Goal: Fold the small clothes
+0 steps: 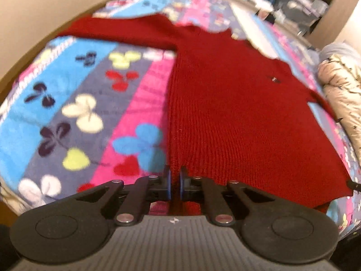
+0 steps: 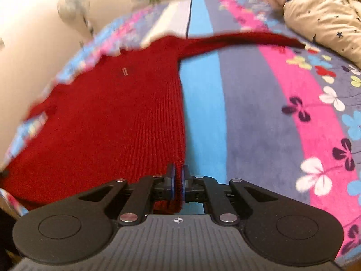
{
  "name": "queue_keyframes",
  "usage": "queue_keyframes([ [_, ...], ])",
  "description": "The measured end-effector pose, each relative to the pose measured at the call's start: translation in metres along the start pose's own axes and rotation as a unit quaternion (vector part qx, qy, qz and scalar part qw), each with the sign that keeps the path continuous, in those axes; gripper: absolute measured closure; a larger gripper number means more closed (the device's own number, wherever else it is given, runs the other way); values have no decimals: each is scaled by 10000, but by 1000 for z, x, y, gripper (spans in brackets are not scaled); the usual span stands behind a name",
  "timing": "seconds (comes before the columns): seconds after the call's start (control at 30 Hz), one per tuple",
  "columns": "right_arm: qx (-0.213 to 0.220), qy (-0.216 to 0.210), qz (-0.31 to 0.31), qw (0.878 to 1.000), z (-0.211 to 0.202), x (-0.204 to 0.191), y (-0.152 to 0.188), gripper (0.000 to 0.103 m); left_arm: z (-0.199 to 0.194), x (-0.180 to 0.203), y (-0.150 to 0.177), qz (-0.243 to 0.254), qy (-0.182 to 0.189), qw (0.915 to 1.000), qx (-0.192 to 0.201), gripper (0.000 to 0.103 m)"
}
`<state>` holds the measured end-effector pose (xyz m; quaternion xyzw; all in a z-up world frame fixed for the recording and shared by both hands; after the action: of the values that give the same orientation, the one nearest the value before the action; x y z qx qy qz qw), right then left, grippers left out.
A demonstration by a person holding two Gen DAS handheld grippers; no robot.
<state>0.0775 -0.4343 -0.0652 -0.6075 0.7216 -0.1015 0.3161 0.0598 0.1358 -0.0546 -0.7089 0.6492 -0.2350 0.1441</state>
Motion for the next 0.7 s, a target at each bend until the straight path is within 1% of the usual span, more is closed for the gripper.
queue_keyframes([
  [0.03, -86, 131, -52, 9999, 6, 1, 0, 97, 2, 0, 1, -14, -135, 9999, -56, 92],
  [0.07, -95, 300, -70, 9995, 11, -1, -1, 96, 3, 0, 0, -24, -243, 9997, -13, 91],
  [0.13, 155, 659, -67, 9977, 13, -2, -9, 94, 0, 5, -4, 14, -308, 9993, 214, 85],
  [0.17, 388, 746, -10, 9965, 9, -3, -14, 94, -2, 10, -6, 126, -364, 9986, 353, 77],
  [0.2, 546, 681, 72, 9962, 7, -4, -16, 92, -1, 16, -7, 274, -419, 9978, 433, 74],
  [0.23, 645, 502, 137, 9966, 5, -6, -20, 92, 0, 23, -8, 442, -450, 9970, 457, 74],
  [0.27, 698, 291, 136, 9970, 5, -10, -22, 90, 4, 30, -8, 591, -446, 9963, 437, 71],
  [0.3, 687, 167, 54, 9975, 7, -15, -23, 88, 10, 36, -7, 715, -403, 9960, 355, 66],
  [0.33, 623, 99, -83, 9980, 12, -22, -23, 86, 18, 40, -6, 729, -318, 9966, 198, 62],
  [0.37, 509, 69, -221, 9984, 17, -26, -21, 78, 28, 41, -5, 654, -164, 9977, -66, 50],
  [0.4, 279, 78, -377, 9989, 27, -32, -18, 67, 41, 40, -2, 521, 6, 9977, -444, 45],
  [0.43, -8, 153, -519, 9985, 38, -38, -13, 63, 54, 39, 2, 416, 64, 9960, -792, 45],
  [0.47, -379, 320, -686, 9964, 50, -41, -7, 59, 59, 41, 3, 457, -49, 9953, -847, 46],
  [0.5, -726, 568, -857, 9920, 62, -43, 0, 58, 58, 45, 2, 588, -152, 9953, -755, 46],
  [0.53, -812, 754, -1004, 9888, 67, -45, 4, 58, 54, 50, 1, 757, -239, 9951, -597, 45],
  [0.57, -765, 789, -1103, 9878, 67, -49, 3, 58, 51, 55, 0, 903, -299, 9945, -448, 43],
  [0.6, -700, 714, -1104, 9888, 64, -51, 1, 56, 47, 61, 0, 1020, -339, 9936, -348, 42],
  [0.63, -649, 654, -1010, 9906, 62, -51, -1, 56, 46, 64, 1, 1069, -328, 9933, -309, 42],
  [0.7, -537, 695, -811, 9928, 58, -47, -6, 56, 44, 69, 1, 1090, -302, 9933, -239, 42],
])
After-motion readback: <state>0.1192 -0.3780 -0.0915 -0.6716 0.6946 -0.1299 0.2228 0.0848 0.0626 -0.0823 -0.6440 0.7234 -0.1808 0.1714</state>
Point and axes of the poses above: each gripper's, at about its wrist camera, not at the fingertips, and z roughly the way its jaws point, x to its right, y to its underside, the point moved 2 cm from there along z, roughly the way its jaws point, and after that the axes turned 7 degrees about z, right-handed, at the moved point
